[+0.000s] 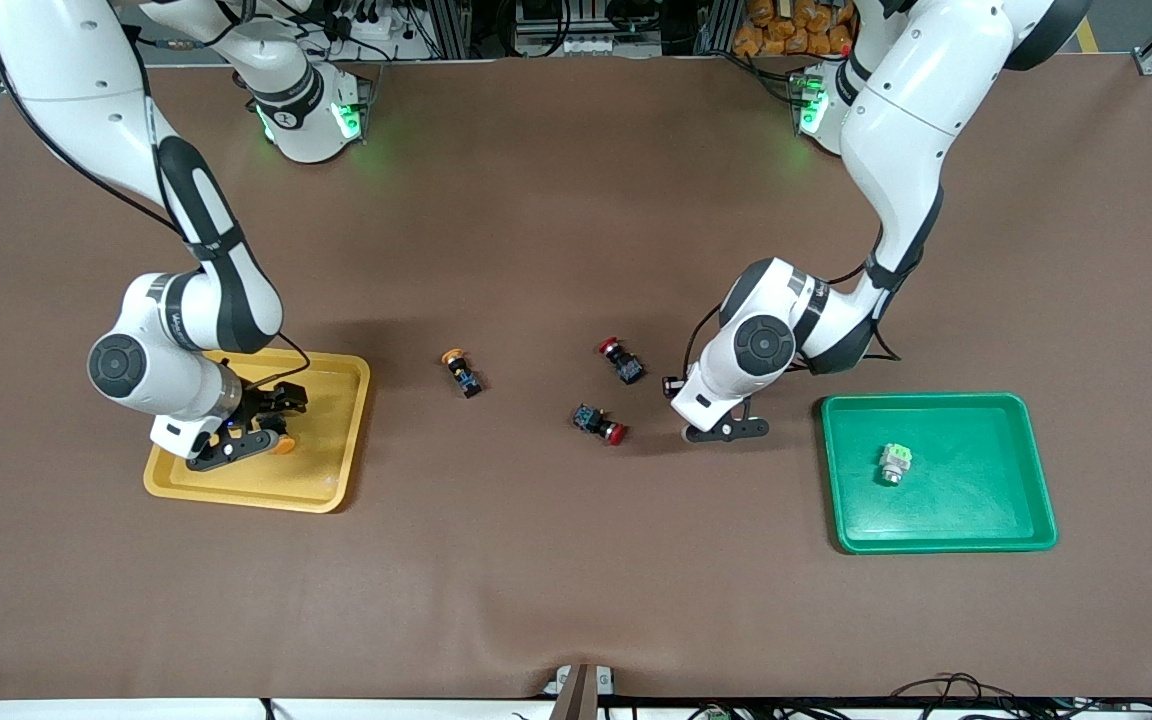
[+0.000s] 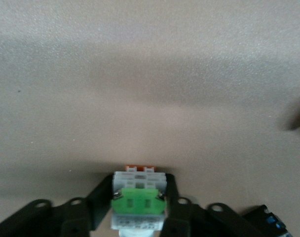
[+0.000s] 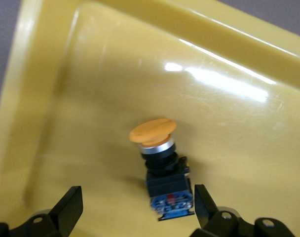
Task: Place green and yellow buttons in trays
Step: 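Grasp the second green button while the right gripper releases the yellow button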
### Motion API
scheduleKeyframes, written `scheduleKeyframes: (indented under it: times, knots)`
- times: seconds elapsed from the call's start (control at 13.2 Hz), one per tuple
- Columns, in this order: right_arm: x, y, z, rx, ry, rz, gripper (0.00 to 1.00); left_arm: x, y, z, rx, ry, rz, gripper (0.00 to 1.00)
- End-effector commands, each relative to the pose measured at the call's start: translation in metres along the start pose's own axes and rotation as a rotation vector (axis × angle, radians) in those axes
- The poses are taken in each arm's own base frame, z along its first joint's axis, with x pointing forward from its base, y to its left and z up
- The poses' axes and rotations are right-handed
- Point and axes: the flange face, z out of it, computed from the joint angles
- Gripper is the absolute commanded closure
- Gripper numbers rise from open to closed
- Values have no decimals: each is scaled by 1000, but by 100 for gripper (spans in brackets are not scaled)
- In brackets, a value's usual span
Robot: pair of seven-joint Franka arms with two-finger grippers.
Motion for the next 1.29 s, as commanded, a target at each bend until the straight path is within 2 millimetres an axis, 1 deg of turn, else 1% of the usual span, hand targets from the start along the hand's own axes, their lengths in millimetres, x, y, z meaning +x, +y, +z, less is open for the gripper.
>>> scheduleKeyframes:
  times: [0.0,0.08,0.15,0.3,0.38,0.53,0.61,0.76,0.83,1.06,1.14,1.21]
  knots:
    - [2,-35,-9,59,0,55,0,-3,-3,-9,28,-4,10,100]
    - [5,-50,-10,66,1,83,0,-1,-4,-20,34,-2,7,100]
    - [9,-77,-9,63,-3,107,0,1,-7,-30,44,-8,7,100]
    - [15,-136,-5,53,-4,174,0,6,-11,-52,69,-15,60,100]
    - [18,-164,-6,49,-2,198,0,19,-23,-71,68,-3,51,100]
    - [17,-213,-3,43,9,250,0,25,-35,-109,93,-20,46,100]
    - [16,-231,-1,41,11,272,0,29,-44,-126,101,-28,61,100]
    - [13,-261,2,38,20,296,0,42,-74,-144,99,-34,110,100]
    - [13,-273,4,39,31,302,0,50,-90,-148,94,-34,133,100]
    - [12,-286,8,39,52,299,0,67,-128,-156,120,-20,186,100]
    - [12,-295,14,39,62,305,0,72,-140,-158,148,-9,205,100]
    - [10,-309,19,38,76,307,0,76,-154,-164,165,1,220,100]
